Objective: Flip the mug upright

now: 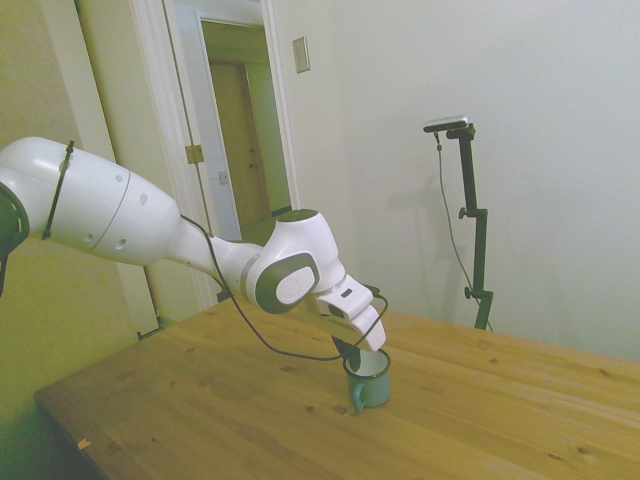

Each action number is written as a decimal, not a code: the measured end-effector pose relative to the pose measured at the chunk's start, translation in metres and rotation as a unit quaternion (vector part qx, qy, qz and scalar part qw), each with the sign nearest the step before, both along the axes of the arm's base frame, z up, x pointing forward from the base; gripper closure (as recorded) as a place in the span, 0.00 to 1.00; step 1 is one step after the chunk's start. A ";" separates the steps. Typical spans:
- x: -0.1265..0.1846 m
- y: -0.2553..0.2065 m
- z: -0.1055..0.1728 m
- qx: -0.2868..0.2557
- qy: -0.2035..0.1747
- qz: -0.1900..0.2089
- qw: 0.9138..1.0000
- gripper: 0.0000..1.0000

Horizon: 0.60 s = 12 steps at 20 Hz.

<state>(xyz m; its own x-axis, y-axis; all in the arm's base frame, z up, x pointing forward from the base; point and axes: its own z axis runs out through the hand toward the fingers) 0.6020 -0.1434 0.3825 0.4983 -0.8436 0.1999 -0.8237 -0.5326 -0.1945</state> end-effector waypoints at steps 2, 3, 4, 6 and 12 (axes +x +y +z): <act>0.002 0.000 -0.001 0.001 0.005 0.000 1.000 0.00; 0.002 0.000 0.000 0.002 0.008 0.000 1.000 0.00; 0.003 0.000 0.000 0.002 0.010 0.000 1.000 0.00; 0.003 0.000 0.001 0.003 0.011 0.000 1.000 0.00; 0.003 0.000 0.011 0.005 0.009 0.000 1.000 0.00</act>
<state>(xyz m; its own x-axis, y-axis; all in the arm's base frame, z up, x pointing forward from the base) 0.6047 -0.1435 0.3930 0.5013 -0.8457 0.1831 -0.8274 -0.5305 -0.1845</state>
